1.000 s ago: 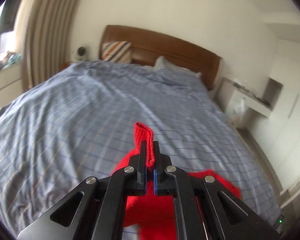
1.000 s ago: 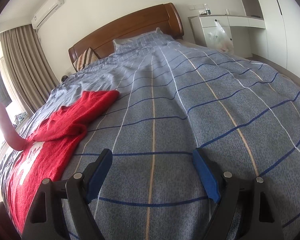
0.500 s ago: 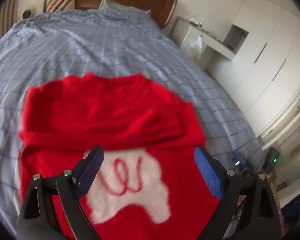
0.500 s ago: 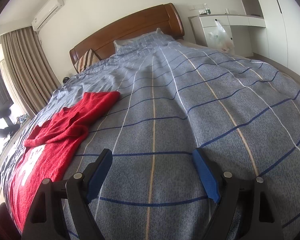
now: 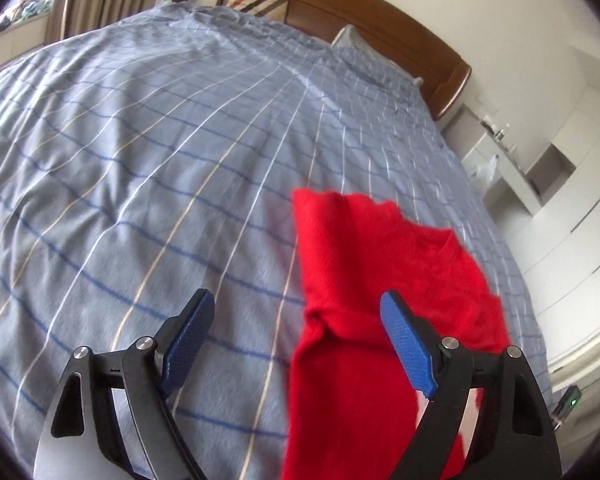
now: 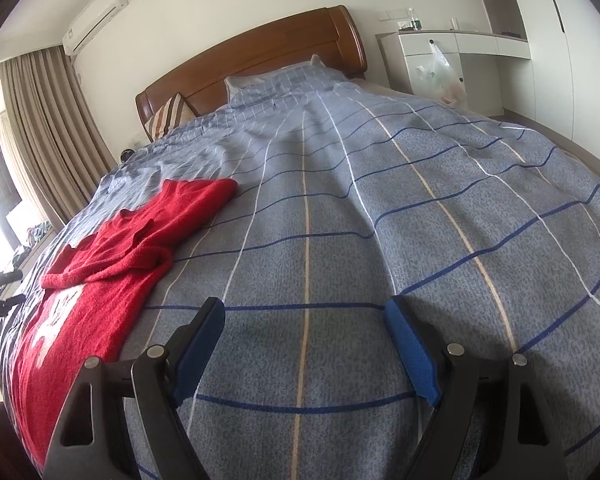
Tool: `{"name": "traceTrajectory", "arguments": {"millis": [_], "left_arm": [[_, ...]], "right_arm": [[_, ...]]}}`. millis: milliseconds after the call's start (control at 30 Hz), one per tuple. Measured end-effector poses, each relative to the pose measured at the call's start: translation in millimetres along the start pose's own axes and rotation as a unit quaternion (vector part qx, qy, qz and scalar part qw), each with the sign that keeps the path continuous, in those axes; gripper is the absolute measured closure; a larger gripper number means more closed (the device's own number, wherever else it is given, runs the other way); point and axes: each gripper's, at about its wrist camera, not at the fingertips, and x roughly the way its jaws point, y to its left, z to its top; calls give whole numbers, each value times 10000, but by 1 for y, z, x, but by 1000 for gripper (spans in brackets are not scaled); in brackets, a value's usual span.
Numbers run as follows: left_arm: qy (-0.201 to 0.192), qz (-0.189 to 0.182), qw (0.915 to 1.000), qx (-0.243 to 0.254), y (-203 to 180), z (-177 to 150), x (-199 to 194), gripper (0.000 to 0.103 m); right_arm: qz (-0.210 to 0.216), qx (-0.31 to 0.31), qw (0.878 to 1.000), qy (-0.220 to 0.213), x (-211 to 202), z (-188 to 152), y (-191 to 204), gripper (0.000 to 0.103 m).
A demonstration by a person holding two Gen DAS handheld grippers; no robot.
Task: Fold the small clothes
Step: 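Lay the sleeve across the sweater body and open the left gripper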
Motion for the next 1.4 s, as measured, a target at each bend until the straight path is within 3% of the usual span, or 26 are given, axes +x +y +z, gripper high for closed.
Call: {"name": "traceTrajectory", "arguments": {"millis": [67,133,200,367,567,700,733,833,867,900,933,1033,1100,1167,1233,1267,1300,1400], "left_arm": [[113,-74,9999,3,-5,8,18,18],[473,120,9987,156,-10,4,42,26],[965,392,9937,408,-6,-11,60,59],[1038,473,9893,908,-1,-39,37,59],[1214,398,9824,1360,-16,-23,21,58],[707,91,9910,1136,-26,16,19,32],[716,52,9913,1100,-28,25,26,29],[1295,88,9864,1004,-32,36,72,31],[1436,122,9853,922,-30,37,86,60],[1505,175,9846,869,-28,38,96,96],[1398,299,9859,871,-27,41,100,99],[865,880,9890,821,-17,51,102,99],[960,834,9901,591,-6,49,108,98],[884,804,9906,668,-6,43,103,92],[843,880,9897,751,-8,38,92,60],[743,916,9901,756,-9,33,82,36],[560,884,9916,757,-8,29,70,26],[471,692,9920,947,-8,9,49,21]], "right_arm": [[-5,-2,10000,5,0,0,0,21],[-4,-1,10000,5,0,0,0,21],[-2,0,10000,4,0,0,0,21],[26,17,10000,-23,0,0,0,21],[24,17,10000,-28,1,0,-1,21],[25,14,10000,-27,1,0,-1,21],[24,13,10000,-26,1,0,-1,21],[27,15,10000,-25,1,0,-1,21],[27,15,10000,-24,1,0,-1,21],[26,15,10000,-23,1,0,-1,21],[21,11,10000,-22,1,0,-1,21],[23,11,10000,-22,1,0,-1,21],[22,10,10000,-21,1,0,-1,21],[19,8,10000,-22,1,0,-1,21],[23,10,10000,-22,1,0,-1,21],[23,10,10000,-22,1,0,-1,21],[21,9,10000,-21,1,0,0,21],[22,9,10000,-22,1,0,-1,21]]}}
